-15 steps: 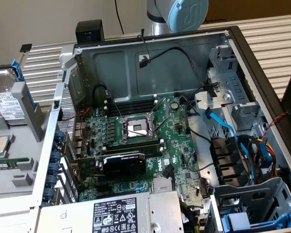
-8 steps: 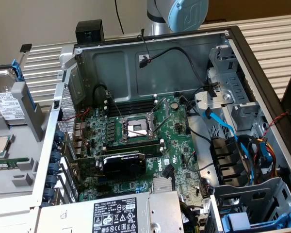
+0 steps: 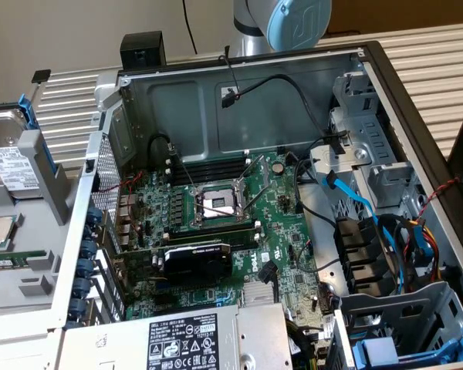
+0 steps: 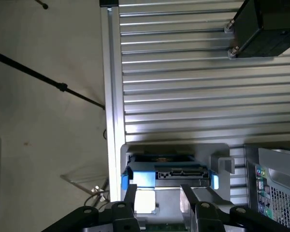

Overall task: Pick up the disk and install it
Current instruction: 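Pick up the disk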

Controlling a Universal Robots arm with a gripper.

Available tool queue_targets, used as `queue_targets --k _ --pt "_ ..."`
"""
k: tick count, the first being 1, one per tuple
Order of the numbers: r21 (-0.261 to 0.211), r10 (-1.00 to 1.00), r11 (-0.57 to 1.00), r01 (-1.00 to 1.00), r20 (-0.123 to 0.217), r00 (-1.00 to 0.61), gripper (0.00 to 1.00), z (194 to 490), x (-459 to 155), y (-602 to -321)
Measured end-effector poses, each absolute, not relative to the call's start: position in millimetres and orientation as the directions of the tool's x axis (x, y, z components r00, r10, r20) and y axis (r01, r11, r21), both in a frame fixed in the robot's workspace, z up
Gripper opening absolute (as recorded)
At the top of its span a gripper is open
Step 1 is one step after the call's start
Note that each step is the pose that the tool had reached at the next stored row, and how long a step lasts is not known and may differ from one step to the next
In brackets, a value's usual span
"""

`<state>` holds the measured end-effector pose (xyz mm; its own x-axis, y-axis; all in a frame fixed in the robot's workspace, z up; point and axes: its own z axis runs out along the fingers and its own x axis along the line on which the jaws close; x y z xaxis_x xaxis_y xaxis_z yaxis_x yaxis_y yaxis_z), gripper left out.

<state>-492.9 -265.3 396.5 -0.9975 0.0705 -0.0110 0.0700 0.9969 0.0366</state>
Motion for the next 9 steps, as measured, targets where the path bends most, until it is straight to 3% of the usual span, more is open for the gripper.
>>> queue_targets --k 9 --pt "0.037 -0.037 0.999 -0.038 -0.015 -0.999 0.48 396.5 -493.1 -265.2"
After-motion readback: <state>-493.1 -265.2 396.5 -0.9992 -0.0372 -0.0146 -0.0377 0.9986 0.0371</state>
